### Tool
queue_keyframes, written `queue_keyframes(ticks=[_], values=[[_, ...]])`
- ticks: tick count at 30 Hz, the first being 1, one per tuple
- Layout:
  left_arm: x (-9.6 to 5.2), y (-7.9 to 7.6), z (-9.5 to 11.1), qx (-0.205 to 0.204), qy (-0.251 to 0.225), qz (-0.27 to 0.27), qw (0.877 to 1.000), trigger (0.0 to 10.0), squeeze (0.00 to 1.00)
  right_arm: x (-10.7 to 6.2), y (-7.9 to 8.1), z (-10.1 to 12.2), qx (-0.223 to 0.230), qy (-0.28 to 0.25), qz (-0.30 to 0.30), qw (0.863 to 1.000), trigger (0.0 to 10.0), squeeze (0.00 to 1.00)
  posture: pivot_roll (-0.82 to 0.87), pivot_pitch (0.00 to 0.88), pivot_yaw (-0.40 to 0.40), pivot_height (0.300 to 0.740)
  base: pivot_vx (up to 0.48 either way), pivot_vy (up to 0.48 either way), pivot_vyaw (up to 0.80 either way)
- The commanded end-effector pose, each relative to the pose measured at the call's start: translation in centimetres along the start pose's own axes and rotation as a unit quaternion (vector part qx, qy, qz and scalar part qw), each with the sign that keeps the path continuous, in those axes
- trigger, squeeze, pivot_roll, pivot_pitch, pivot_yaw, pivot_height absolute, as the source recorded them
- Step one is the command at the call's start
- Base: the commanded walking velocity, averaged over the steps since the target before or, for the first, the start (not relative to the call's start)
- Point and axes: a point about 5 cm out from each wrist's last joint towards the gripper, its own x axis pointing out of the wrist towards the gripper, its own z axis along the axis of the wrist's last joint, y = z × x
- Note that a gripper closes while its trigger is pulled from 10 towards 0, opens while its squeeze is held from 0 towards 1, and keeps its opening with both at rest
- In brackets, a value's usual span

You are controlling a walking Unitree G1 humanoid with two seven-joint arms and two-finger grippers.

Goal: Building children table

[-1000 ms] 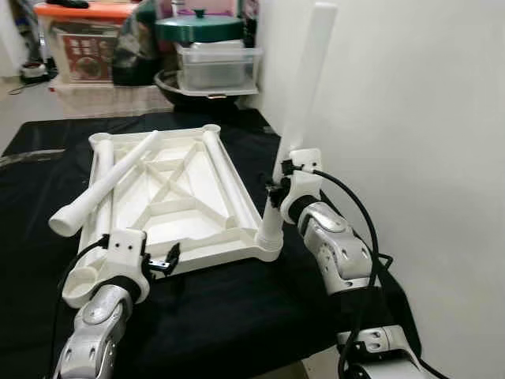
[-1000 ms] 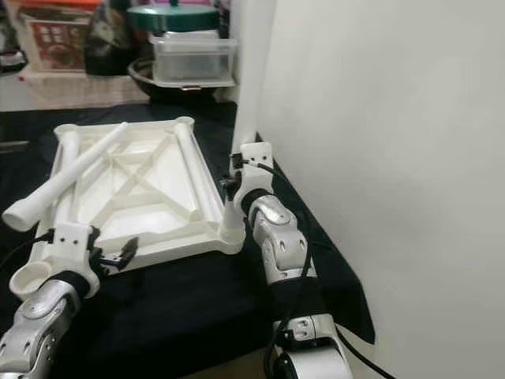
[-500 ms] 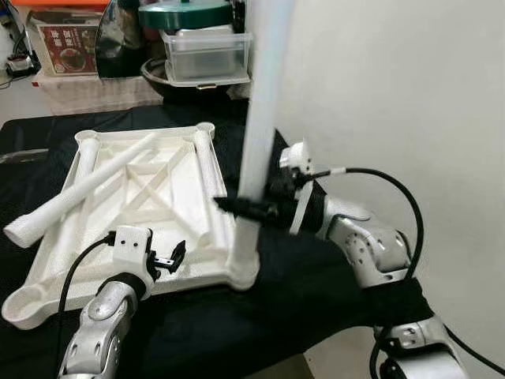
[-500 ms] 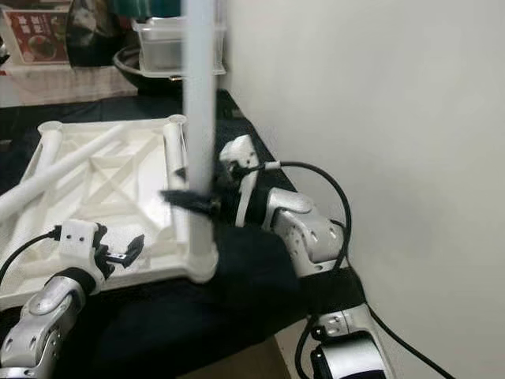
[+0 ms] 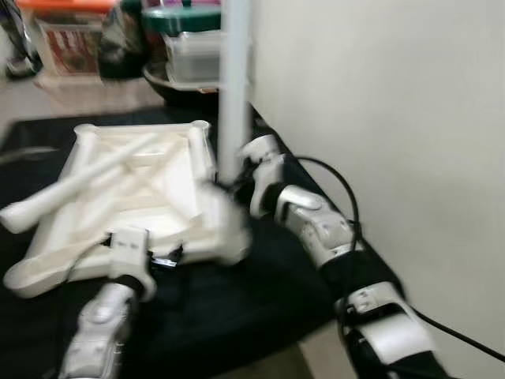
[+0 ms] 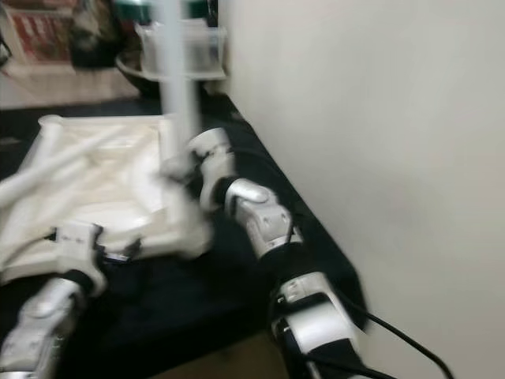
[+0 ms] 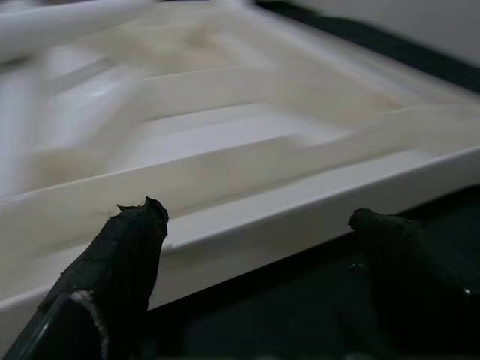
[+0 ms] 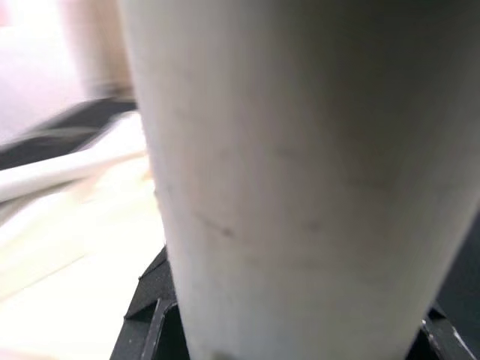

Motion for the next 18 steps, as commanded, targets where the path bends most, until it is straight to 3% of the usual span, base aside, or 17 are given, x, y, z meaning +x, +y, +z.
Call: queue_keyframes(ticks=[1,2,4,5,6,9,10,12,14,15,16,17,18], values=[[0.2,0.0,0.2,0.005,0.001,-0.003,1.0,10.0,0.0,-1.2,-0.9,-4.0,0.011,0.08,-0.049,0.996,0.0,0.0,0.06,0.0,-0.087,0.74,0.0,0.0,0.0],[0.2,0.0,0.2,0.005,0.001,-0.003,1.0,10.0,0.0,-1.2,-0.9,-4.0,0.011,0.08,-0.049,0.996,0.0,0.0,0.06,0.0,-0.087,0.74,0.0,0.0,0.0],[0.3,-0.2,0.1,0.007,0.004,-0.01,1.0,10.0,0.0,-2.1,1.5,-4.0,-0.007,0.064,-0.001,0.998,0.4,0.0,0.05,0.0,-0.074,0.74,0.0,0.0,0.0],[0.3,-0.2,0.1,0.007,0.004,-0.01,1.0,10.0,0.0,-2.1,1.5,-4.0,-0.007,0.064,-0.001,0.998,0.4,0.0,0.05,0.0,-0.074,0.74,0.0,0.0,0.0],[0.4,-0.3,0.1,0.007,0.005,-0.012,1.0,10.0,0.0,-2.5,3.2,-3.7,-0.007,0.051,0.045,0.998,10.0,0.0,0.04,0.0,-0.068,0.74,0.0,0.0,0.0],[0.4,-0.3,0.1,0.007,0.006,-0.013,1.0,10.0,0.0,-2.9,5.3,-3.2,0.015,0.024,0.115,0.993,10.0,0.0,0.04,0.0,-0.066,0.74,0.0,0.0,0.0],[0.5,-0.3,0.1,0.007,0.006,-0.014,1.0,10.0,0.0,-3.0,5.9,-2.9,0.032,0.01,0.149,0.988,10.0,1.0,0.04,0.0,-0.063,0.74,0.0,0.0,0.0],[0.5,-0.3,0.1,0.007,0.006,-0.015,1.0,10.0,0.0,-3.0,6.2,-2.7,0.043,0.001,0.168,0.985,10.0,1.0,0.04,0.0,-0.063,0.74,0.0,0.0,0.0],[0.5,-0.2,0.2,0.009,0.005,-0.015,1.0,10.0,0.0,-3.3,7.4,-1.6,0.052,-0.012,0.259,0.964,10.0,1.0,0.04,0.0,-0.065,0.74,0.0,0.0,0.0],[0.5,-0.2,0.2,0.009,0.005,-0.015,1.0,10.0,0.0,-3.3,7.4,-1.6,0.052,-0.012,0.259,0.964,10.0,1.0,0.04,0.0,-0.065,0.74,0.0,0.0,0.0],[0.5,-0.2,0.2,0.009,0.005,-0.015,1.0,10.0,0.0,-3.6,7.9,-1.2,0.057,-0.014,0.305,0.95,10.0,0.0,0.04,0.0,-0.065,0.74,0.0,0.0,0.0],[0.5,-0.1,0.2,0.009,0.005,-0.015,1.0,10.0,0.0,-4.6,8.4,-0.6,0.053,-0.021,0.381,0.923,10.0,0.0,0.04,0.0,-0.067,0.74,0.0,0.0,0.0],[0.5,-0.1,0.2,0.009,0.005,-0.015,1.0,10.0,0.0,-4.6,8.4,-0.6,0.053,-0.021,0.381,0.923,10.0,0.0,0.04,0.0,-0.067,0.74,0.0,0.0,0.0]])
